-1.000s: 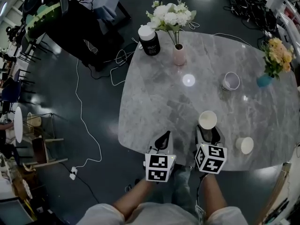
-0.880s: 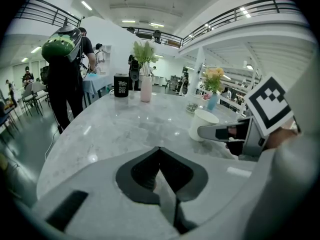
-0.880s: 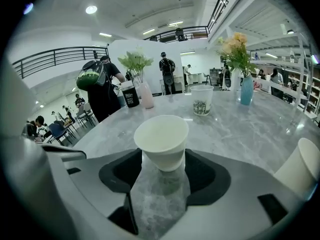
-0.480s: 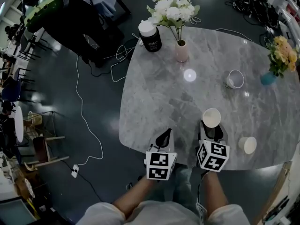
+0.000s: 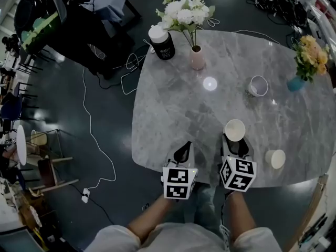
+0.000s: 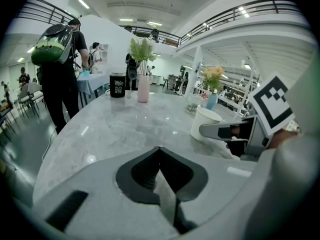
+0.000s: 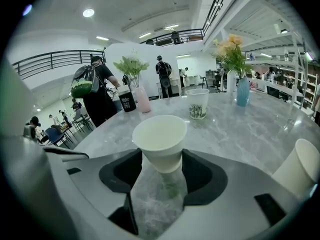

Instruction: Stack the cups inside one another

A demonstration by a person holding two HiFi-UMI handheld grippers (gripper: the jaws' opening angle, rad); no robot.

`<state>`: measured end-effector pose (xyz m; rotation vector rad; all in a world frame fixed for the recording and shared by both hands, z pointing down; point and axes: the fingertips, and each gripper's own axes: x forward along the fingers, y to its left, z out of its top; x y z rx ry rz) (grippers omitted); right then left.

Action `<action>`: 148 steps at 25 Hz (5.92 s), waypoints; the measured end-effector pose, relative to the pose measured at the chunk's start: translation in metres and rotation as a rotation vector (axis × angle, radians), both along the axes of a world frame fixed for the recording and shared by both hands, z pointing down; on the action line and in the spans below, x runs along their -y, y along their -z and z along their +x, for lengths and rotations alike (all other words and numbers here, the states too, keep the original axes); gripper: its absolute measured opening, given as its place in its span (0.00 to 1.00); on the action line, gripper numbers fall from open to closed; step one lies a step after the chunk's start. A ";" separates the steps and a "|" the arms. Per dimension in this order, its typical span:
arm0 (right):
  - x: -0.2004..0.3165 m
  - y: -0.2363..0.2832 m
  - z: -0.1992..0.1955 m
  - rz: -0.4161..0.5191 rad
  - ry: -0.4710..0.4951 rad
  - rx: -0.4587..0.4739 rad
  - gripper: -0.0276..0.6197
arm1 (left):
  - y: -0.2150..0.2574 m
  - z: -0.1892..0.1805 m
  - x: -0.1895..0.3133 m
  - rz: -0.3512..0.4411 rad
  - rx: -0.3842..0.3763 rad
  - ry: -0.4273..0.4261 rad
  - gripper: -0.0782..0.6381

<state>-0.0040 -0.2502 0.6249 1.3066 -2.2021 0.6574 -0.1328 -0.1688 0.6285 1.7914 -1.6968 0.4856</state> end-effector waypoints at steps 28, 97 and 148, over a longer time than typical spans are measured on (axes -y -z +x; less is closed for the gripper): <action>-0.020 0.081 0.065 0.112 -0.095 0.036 0.39 | 0.062 0.070 0.006 0.130 -0.027 -0.121 0.10; -0.036 0.056 0.220 0.052 -0.330 0.017 0.39 | 0.046 0.233 0.035 0.072 -0.051 -0.424 0.10; -0.080 0.149 0.223 0.241 -0.427 0.046 0.07 | 0.142 0.216 0.011 0.304 -0.067 -0.421 0.10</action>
